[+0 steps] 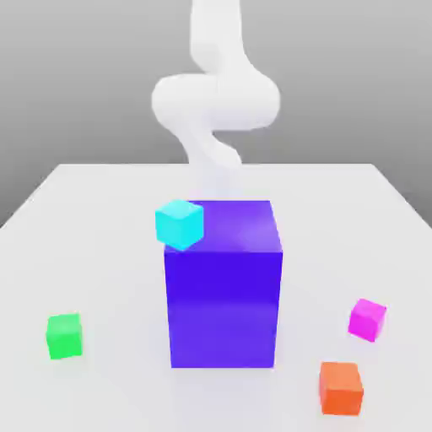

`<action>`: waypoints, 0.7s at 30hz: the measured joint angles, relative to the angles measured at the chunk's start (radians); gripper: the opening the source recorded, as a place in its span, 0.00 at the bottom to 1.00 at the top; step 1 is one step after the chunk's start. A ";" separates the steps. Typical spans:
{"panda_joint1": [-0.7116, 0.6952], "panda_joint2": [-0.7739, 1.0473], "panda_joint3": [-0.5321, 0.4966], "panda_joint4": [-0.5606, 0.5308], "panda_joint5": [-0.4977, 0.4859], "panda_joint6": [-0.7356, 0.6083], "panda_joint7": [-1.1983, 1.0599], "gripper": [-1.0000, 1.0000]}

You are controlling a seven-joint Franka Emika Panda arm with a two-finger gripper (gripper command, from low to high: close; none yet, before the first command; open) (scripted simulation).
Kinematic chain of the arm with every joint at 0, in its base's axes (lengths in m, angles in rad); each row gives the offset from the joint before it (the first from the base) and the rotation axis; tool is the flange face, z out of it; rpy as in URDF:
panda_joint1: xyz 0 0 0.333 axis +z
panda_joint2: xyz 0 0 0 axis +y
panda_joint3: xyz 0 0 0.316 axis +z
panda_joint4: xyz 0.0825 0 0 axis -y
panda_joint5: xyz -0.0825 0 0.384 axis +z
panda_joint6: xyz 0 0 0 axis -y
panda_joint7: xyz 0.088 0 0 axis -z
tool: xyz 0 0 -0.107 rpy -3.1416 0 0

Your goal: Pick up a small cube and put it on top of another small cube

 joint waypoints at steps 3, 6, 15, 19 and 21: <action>0.063 0.115 0.030 -0.057 0.022 0.069 -0.043 0.50; 0.125 0.224 0.061 -0.111 0.036 0.133 -0.080 0.50; 0.278 0.549 0.192 -0.273 0.038 0.329 -0.158 0.50; 0.352 0.697 0.246 -0.345 -0.021 0.417 -0.150 0.50; 0.392 0.772 0.253 -0.380 -0.077 0.460 -0.128 0.50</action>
